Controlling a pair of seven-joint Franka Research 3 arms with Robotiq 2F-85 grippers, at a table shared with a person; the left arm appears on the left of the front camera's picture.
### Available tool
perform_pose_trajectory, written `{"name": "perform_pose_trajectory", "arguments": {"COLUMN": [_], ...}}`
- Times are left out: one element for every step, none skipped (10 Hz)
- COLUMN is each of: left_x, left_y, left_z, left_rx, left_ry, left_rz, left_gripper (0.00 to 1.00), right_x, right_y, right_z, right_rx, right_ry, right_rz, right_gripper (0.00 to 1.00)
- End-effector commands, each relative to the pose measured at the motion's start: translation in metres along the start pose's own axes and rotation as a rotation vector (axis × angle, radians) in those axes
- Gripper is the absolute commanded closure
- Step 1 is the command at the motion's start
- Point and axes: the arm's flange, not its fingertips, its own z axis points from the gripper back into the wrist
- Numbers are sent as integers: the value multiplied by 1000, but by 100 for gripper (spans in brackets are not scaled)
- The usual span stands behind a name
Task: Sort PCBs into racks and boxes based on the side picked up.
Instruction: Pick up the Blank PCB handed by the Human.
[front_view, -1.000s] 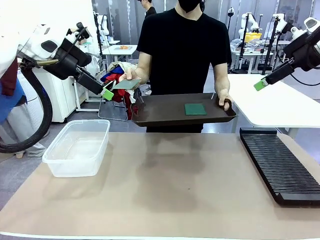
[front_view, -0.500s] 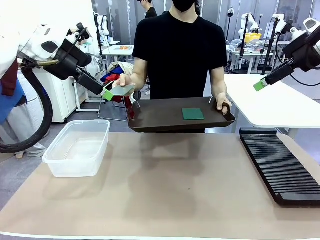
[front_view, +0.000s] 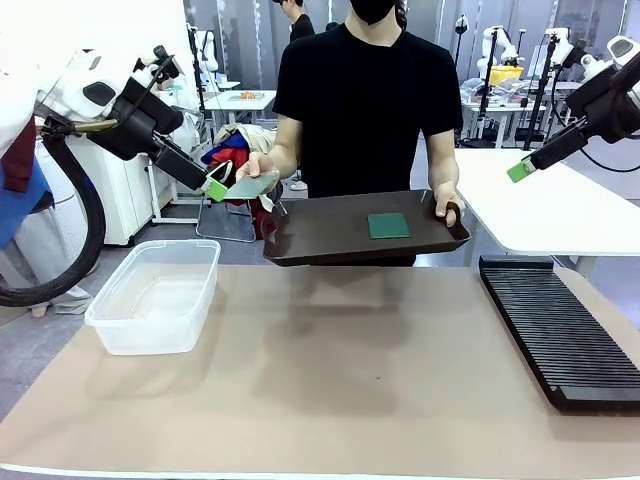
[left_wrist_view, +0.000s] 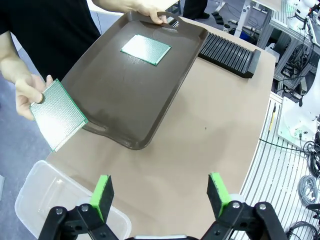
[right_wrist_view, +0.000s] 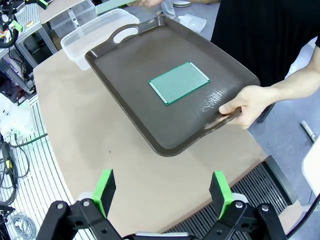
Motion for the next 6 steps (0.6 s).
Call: {"name": "perform_pose_trajectory", "arguments": {"left_x": [-2, -2, -2, -2, -2, -2], "left_y": [2, 2, 2, 2, 2, 2], "left_z": [0, 0, 0, 0, 0, 0], "left_rx": [-19, -19, -19, -19, -19, -19], "left_ry": [-10, -10, -10, -10, -10, -10], "left_rz": [0, 0, 0, 0, 0, 0], "left_gripper": [0, 0, 0, 0, 0, 0], "right_x": [0, 0, 0, 0, 0, 0], "right_y": [0, 0, 0, 0, 0, 0], "right_z": [0, 0, 0, 0, 0, 0], "right_rx": [14, 14, 14, 14, 14, 14], "right_ry": [-11, -11, -11, -11, -11, -11], "right_rz": [3, 3, 3, 3, 3, 3], "right_gripper": [0, 0, 0, 0, 0, 0]}}
